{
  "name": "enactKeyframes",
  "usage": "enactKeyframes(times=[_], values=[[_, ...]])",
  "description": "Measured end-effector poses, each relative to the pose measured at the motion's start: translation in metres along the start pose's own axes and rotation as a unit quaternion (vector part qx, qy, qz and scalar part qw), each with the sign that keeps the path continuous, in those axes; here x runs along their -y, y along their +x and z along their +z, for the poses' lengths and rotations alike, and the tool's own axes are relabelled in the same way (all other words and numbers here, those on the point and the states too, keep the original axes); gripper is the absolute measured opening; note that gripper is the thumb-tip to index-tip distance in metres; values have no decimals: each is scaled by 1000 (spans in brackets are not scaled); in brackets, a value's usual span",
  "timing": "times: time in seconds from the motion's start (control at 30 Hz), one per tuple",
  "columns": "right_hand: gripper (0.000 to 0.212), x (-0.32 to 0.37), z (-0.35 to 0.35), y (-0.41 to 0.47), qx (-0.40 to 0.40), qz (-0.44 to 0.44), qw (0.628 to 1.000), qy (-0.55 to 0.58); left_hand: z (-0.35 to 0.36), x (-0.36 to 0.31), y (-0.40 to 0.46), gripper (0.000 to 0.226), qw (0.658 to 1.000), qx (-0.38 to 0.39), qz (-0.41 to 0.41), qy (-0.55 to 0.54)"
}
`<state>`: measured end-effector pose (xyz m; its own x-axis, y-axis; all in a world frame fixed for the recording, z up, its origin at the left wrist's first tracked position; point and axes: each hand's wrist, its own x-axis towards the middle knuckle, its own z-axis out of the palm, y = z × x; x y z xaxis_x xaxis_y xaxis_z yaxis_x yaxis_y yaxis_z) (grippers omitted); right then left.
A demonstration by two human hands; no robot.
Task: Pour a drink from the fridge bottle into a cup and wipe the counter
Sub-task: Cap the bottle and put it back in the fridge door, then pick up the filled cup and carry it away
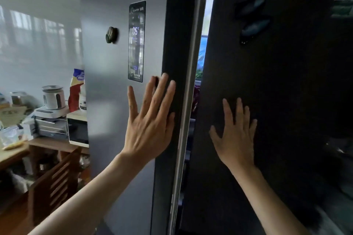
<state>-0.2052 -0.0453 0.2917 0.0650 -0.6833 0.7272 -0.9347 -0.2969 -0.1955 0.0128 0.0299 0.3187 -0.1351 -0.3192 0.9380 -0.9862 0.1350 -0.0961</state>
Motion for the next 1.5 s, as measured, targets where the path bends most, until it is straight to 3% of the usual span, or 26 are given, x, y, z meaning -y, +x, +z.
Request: enactKeyframes(times=[0.1, 0.5, 0.97, 1.23, 1.37, 1.5], values=[[83, -10, 9, 10, 8, 10, 1000, -9, 24, -10, 6, 74, 998, 20, -37, -36], [80, -28, 51, 19, -24, 5, 998, -59, 86, -30, 30, 76, 998, 26, -29, -53], [83, -32, 84, 30, -79, 13, 990, -119, 163, -31, 33, 94, 991, 132, -19, 4], [78, -24, 52, 16, -8, 27, 996, -83, 122, -30, 29, 87, 976, 207, -2, -71], [66, 12, 31, -18, 53, -29, 997, 41, 69, -8, -15, 85, 968, 235, -21, -90], [44, 69, 32, -69, 153, -102, 968, 172, 9, 28, -78, 85, 957, 261, -92, -85]])
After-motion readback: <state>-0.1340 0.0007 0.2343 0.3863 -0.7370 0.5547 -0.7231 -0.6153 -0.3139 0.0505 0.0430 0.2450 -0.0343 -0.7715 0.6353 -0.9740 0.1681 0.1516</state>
